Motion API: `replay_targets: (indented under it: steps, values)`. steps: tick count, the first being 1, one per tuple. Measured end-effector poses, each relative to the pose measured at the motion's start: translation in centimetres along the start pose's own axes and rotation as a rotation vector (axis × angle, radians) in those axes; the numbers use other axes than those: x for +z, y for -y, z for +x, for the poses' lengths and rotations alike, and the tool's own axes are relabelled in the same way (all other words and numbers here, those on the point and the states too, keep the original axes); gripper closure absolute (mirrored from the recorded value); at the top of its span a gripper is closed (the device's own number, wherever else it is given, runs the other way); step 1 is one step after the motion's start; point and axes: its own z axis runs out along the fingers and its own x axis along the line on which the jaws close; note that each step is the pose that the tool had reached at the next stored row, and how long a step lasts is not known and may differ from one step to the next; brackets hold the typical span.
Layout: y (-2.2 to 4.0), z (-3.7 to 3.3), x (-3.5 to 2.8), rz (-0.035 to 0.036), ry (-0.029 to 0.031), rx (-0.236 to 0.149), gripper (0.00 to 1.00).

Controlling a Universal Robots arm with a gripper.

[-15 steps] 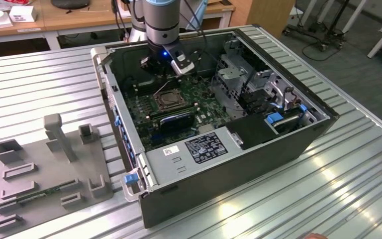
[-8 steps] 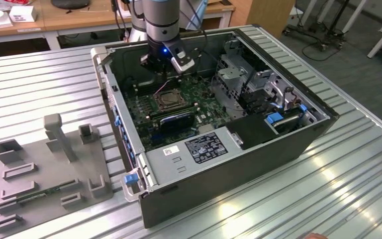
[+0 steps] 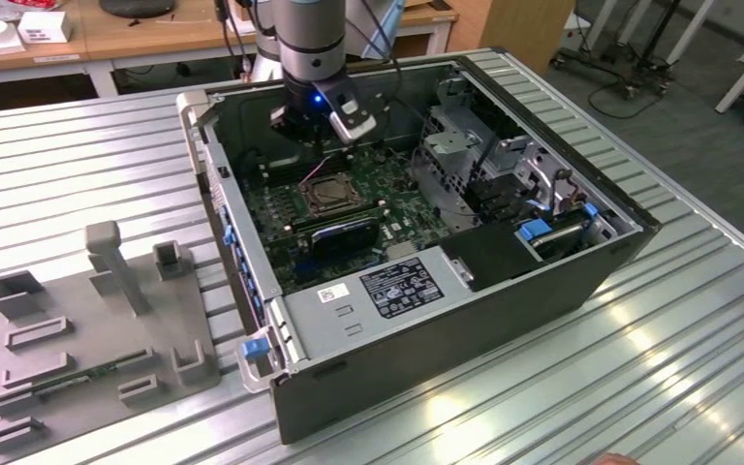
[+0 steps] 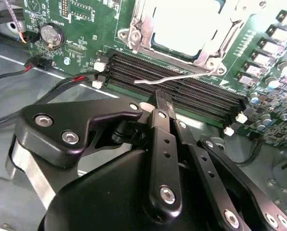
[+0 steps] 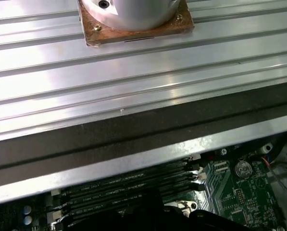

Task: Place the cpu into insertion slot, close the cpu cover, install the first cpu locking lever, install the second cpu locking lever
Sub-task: 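Install the first cpu locking lever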

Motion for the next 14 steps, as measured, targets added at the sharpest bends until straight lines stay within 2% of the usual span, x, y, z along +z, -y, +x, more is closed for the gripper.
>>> replay_targets:
  steps: [5,14]
  values:
    - [0.51,-0.05,-0.13,-0.0002,0.0005,0.0,0.9]
    - [0.72,-0.05,0.14,-0.0007,0.003,-0.001,0.9]
